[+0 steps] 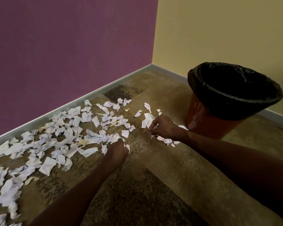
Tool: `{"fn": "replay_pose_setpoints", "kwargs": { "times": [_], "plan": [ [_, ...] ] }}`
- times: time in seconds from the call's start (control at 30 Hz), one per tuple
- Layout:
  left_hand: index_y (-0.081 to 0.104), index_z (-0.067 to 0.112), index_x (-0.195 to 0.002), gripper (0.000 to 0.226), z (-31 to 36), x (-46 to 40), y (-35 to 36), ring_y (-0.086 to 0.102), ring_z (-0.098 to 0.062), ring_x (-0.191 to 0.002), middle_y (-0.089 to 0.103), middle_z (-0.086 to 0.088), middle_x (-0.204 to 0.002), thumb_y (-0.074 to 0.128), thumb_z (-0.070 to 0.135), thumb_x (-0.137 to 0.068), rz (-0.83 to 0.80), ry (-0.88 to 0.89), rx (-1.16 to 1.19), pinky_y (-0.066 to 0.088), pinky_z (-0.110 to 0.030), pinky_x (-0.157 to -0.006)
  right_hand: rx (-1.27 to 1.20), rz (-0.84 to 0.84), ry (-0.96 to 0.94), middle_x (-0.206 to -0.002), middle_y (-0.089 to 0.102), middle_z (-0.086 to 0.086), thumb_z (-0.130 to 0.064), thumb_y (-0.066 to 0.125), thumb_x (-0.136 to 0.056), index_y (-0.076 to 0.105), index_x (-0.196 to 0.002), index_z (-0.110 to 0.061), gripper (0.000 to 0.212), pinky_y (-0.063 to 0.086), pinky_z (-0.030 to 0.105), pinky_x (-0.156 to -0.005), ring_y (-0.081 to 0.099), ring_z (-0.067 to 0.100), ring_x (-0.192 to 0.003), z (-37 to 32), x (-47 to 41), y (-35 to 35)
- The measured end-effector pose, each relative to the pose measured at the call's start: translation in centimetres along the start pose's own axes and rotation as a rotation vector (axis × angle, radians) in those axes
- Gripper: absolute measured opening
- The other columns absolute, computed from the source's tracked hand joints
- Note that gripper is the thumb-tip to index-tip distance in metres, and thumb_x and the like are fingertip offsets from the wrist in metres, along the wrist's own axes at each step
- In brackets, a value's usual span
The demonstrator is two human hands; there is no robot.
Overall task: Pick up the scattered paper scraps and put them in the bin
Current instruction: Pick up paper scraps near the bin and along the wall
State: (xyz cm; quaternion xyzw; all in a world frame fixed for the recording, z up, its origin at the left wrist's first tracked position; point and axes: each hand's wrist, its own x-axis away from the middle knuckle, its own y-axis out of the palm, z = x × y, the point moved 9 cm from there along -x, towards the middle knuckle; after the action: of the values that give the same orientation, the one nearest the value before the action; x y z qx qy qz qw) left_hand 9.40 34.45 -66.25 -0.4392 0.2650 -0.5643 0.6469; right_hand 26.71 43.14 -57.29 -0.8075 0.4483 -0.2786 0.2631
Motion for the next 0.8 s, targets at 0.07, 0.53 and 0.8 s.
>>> {"fn": "replay_pose_setpoints", "kwargs": {
  "times": [0.07, 0.53, 0.8],
  "plan": [
    [0.048, 0.012, -0.106, 0.024, 2.5, -0.9, -2.1, 0.055, -0.022, -0.082, 0.059, -0.007, -0.097, 0.046, 0.034, -0.096, 0.064, -0.011, 0.124, 0.040, -0.029, -0.067, -0.043, 0.025, -0.014, -0.077, 0.073, 0.013, 0.002, 0.067, -0.083, 0.070, -0.072, -0.007, 0.015, 0.054, 0.020, -0.052, 0.073, 0.026, -0.068, -0.4, -0.4, -1.0],
    [0.060, 0.006, -0.090, 0.039, 28.1, -6.7, -13.9, 0.063, -0.034, -0.082, 0.066, -0.022, -0.094, 0.039, 0.038, -0.096, 0.216, 0.247, 0.800, 0.052, -0.041, -0.068, -0.050, 0.586, -0.090, -0.065, 0.065, 0.009, -0.004, 0.068, -0.083, 0.067, -0.065, -0.007, 0.018, 0.053, 0.013, -0.060, 0.062, 0.001, -0.054, -4.9, 3.8, -21.6],
    [0.049, 0.004, -0.127, 0.063, 41.7, -8.4, -10.8, 0.056, -0.034, -0.112, 0.059, -0.016, -0.127, 0.030, 0.056, -0.098, 0.005, 0.156, 0.865, 0.042, -0.034, -0.084, 0.174, 0.864, 0.159, -0.058, 0.049, 0.011, -0.019, 0.061, -0.088, 0.056, -0.061, -0.004, 0.032, 0.029, 0.029, -0.055, 0.050, 0.025, -0.067, -0.1, 5.7, -33.2]
  ]
}}
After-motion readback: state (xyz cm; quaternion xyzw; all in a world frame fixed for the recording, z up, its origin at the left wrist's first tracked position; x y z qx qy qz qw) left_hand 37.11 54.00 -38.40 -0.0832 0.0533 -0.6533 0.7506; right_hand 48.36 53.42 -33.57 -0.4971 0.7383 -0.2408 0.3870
